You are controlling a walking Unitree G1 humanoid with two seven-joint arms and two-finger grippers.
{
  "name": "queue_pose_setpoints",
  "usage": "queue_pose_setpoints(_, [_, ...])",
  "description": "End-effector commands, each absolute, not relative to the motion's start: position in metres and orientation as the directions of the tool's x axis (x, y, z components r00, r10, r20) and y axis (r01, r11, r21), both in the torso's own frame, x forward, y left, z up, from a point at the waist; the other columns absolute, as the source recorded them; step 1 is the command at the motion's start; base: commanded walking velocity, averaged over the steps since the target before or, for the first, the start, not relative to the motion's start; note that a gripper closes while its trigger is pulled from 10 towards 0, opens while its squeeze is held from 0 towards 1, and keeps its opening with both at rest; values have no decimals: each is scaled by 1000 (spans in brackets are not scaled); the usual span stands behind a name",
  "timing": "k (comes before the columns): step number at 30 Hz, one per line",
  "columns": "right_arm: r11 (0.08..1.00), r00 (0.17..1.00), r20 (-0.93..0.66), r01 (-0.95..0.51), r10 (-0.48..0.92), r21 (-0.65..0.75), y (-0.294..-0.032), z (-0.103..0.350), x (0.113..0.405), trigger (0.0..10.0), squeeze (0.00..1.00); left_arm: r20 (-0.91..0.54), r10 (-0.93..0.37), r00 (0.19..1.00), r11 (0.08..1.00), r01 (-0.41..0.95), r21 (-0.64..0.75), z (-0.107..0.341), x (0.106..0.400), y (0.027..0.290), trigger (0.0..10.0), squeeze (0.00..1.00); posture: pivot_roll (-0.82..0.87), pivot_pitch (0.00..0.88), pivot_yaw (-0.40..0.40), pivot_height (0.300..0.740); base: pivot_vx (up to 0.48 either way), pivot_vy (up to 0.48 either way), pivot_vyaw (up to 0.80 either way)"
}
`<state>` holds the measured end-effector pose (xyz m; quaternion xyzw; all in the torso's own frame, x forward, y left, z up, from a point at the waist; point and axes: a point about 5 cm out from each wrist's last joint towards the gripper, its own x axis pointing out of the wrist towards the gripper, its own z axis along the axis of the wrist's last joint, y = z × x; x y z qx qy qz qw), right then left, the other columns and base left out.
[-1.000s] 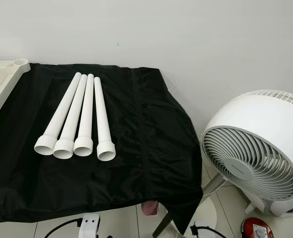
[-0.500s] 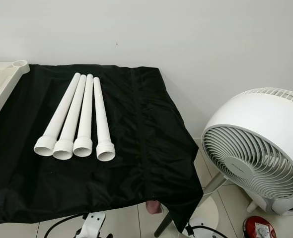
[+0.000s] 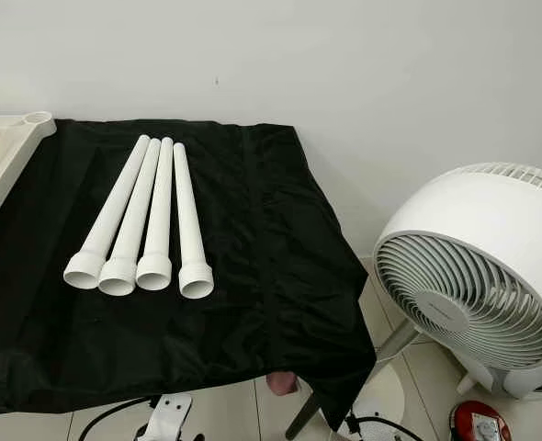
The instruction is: Building children table
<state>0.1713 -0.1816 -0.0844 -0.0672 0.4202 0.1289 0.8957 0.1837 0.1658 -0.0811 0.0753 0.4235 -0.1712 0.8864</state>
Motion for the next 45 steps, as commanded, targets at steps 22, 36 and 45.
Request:
queue_pose_setpoints(22, [950, 604, -771, -312, 202, 4, -181, -85, 168, 10000, 0, -807, -180, 563, 945, 326, 16, -87, 174, 169, 10000, 0, 52, 0, -49, 740, 0, 0, 255])
queue_pose_setpoints(36, [953, 588, -787, -304, 188, 0, -184, -88, 162, 10000, 0, -820, -161, 550, 943, 332, 37, -88, 171, 173, 10000, 0, 54, 0, -51, 740, 0, 129, 0])
queue_pose_setpoints(45, [952, 568, -802, -306, 185, 3, -183, -91, 155, 10000, 0, -832, -137, 537, 940, 335, 61, -90, 168, 177, 10000, 0, 54, 0, -56, 740, 0, 320, 0])
